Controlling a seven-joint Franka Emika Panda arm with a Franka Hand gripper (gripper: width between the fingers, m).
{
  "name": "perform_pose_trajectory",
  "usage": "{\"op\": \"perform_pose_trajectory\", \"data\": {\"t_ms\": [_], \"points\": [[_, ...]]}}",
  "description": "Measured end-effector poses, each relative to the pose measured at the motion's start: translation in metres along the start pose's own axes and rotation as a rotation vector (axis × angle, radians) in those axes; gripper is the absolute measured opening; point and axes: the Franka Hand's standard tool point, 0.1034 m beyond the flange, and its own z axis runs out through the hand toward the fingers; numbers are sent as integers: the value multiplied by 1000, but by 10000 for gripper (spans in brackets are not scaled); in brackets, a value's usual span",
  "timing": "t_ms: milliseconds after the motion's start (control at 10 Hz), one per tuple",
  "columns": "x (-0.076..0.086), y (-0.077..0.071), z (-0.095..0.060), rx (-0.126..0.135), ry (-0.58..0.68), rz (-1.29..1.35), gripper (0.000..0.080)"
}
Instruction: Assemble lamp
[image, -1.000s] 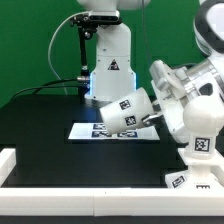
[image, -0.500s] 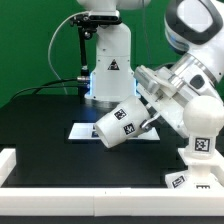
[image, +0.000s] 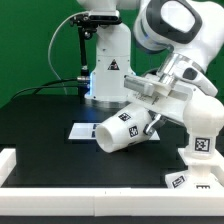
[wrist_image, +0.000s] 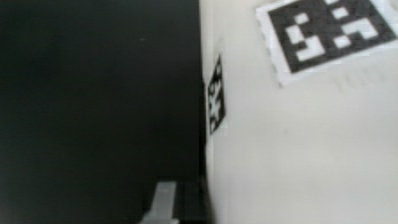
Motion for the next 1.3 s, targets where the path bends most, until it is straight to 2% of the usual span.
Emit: {"op": "perform_pose_trajectory", "data": {"t_ms": [100,200,300,400,500,600,700,800,1100,1300], "points": [[-1,1,1,-46,-6,1,41],[-4,4,0,-132,-20,-19,41],[-7,5,1,-182,-31,-40,41],[-12,7,1,-274,-41,-49,41],[-19,6,3,-347,-56,-77,41],[-23,4,6,-357,-73,-87,41],[-25,3,8,-346,-80,-97,41],[-27,2,9,-342,-86,-106,134],[-33,-1,13,-331,-98,-136,592],[-36,-3,15,-326,-106,-152,592]]}}
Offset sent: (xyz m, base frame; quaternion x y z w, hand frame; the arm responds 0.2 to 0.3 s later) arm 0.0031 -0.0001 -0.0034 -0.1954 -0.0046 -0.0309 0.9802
